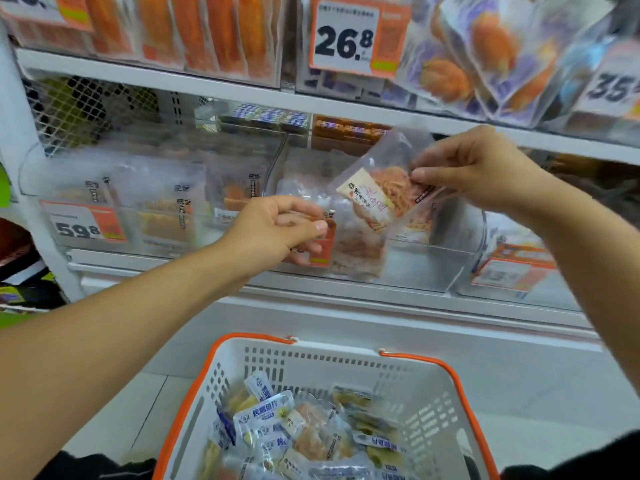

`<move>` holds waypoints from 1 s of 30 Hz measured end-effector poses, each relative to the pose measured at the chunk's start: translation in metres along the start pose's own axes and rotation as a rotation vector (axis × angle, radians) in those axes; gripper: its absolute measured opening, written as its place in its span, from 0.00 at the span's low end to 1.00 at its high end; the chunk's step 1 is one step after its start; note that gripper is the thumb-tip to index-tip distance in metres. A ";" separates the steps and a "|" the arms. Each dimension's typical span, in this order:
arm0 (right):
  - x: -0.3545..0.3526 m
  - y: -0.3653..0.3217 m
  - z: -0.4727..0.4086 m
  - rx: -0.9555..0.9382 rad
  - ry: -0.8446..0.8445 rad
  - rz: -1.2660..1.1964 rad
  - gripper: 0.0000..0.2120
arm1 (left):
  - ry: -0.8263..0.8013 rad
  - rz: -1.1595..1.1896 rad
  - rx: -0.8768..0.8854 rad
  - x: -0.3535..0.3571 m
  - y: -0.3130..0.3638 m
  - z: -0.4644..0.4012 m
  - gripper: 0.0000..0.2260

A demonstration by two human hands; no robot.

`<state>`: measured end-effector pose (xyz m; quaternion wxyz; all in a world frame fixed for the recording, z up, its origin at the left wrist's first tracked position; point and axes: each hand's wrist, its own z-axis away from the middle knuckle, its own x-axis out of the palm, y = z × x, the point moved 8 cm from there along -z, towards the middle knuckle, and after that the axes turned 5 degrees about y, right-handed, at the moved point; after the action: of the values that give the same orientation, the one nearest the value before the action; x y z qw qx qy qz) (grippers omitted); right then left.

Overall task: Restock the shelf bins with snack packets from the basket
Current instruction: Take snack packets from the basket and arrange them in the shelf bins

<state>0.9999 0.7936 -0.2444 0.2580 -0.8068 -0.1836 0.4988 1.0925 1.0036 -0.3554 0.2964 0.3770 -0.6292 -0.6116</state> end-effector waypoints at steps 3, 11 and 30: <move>-0.042 0.017 -0.013 -0.161 0.081 0.558 0.04 | -0.007 -0.015 0.032 0.023 0.003 -0.011 0.04; 0.001 0.093 -0.033 -0.062 -0.137 0.930 0.11 | -0.053 -0.178 0.109 0.067 -0.011 -0.029 0.04; 0.017 0.116 -0.037 0.012 -0.023 0.952 0.05 | -0.131 -0.331 0.113 0.077 -0.030 -0.029 0.05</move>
<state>1.0452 0.7021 -0.3123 0.0033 -0.7942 0.2063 0.5716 1.0781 0.9243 -0.3897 0.1284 0.4508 -0.6100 -0.6389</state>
